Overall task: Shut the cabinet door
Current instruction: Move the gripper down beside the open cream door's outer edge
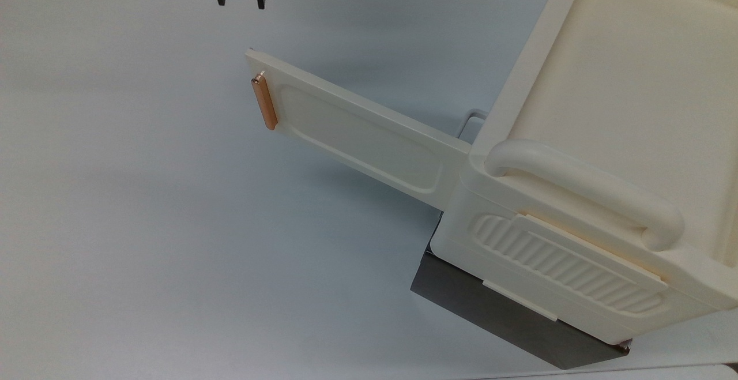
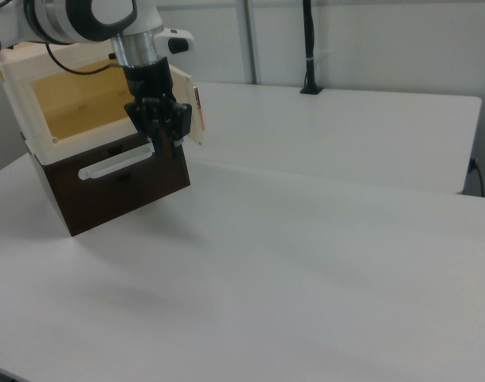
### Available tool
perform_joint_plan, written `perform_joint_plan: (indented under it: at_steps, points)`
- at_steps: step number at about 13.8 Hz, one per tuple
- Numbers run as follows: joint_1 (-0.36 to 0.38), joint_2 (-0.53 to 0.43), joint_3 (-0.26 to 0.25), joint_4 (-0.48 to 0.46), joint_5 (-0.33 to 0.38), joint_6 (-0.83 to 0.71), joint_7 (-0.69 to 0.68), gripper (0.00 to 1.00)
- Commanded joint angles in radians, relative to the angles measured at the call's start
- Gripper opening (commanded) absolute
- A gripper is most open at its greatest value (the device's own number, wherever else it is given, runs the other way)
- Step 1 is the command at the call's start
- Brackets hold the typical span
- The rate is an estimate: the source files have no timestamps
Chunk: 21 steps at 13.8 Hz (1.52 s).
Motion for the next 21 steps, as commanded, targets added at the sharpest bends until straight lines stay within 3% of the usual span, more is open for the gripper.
perform_joint_plan:
  at_steps: [1,6,8,13,17,21]
  points:
    - [-0.007,-0.024,0.010,-0.027,-0.007,0.013,0.015,0.00]
    - [-0.010,-0.015,0.009,-0.019,0.001,0.017,0.021,0.00]
    - [-0.027,-0.014,0.004,-0.005,0.042,0.065,0.023,0.00]
    - [-0.021,-0.009,0.006,0.076,0.085,0.304,0.098,0.00]
    - [-0.018,0.006,0.012,0.079,0.085,0.551,0.154,0.00]
    - [0.003,0.051,0.018,0.079,0.079,0.698,0.257,0.00]
